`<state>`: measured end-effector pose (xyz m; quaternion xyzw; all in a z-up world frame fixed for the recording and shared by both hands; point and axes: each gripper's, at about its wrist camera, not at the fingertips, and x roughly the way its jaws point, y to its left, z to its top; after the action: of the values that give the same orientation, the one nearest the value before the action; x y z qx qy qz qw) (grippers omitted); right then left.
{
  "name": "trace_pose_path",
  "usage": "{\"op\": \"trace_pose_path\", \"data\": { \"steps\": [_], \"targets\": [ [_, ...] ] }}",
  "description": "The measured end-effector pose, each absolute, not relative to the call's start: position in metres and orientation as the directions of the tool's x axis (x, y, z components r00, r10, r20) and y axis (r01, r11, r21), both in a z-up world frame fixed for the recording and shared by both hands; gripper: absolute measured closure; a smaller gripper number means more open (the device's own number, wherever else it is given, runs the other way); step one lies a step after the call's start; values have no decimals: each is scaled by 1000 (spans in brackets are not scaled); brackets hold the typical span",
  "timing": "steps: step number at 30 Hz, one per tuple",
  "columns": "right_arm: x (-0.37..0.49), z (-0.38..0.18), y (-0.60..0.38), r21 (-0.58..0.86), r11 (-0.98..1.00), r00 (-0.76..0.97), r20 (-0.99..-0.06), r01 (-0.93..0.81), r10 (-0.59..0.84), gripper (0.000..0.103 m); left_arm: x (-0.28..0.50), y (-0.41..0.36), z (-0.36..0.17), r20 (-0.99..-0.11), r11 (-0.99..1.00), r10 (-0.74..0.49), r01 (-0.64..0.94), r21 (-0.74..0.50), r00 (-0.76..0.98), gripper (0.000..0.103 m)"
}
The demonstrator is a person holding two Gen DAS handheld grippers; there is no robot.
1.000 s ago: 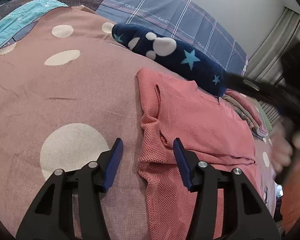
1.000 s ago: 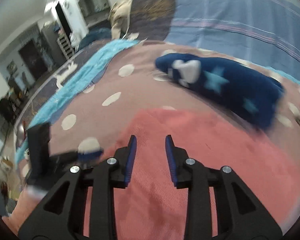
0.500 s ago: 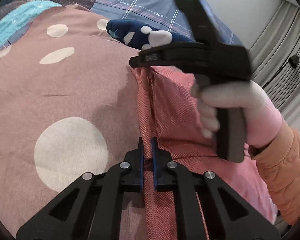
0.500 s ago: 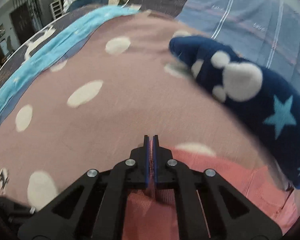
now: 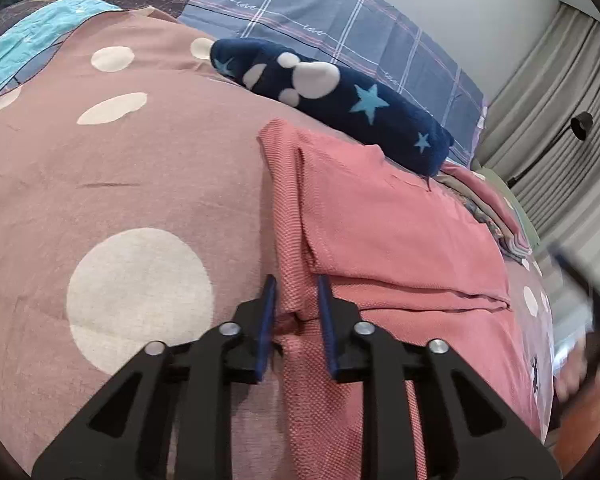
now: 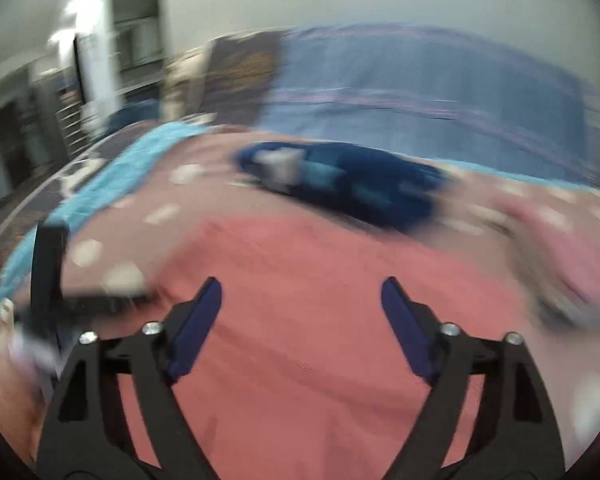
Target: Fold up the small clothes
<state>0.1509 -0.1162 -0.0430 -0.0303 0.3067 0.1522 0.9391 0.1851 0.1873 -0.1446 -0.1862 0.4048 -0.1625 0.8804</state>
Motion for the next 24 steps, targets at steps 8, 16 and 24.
{"op": "trace_pose_path", "data": {
  "steps": [8, 16, 24],
  "targets": [
    [-21, -108, -278, 284, 959, 630, -747, 11, 214, 58, 147, 190, -136, -681, 885, -435, 139, -445, 589, 59],
    [-60, -130, -287, 444, 896, 579, -723, -29, 377, 58, 11, 198, -144, -673, 842, -527, 210, -497, 520, 55],
    [-93, -141, -285, 542, 837, 568, -668, -73, 481, 57, -87, 195, -150, -601, 761, -634, 255, -596, 487, 55]
  ]
}}
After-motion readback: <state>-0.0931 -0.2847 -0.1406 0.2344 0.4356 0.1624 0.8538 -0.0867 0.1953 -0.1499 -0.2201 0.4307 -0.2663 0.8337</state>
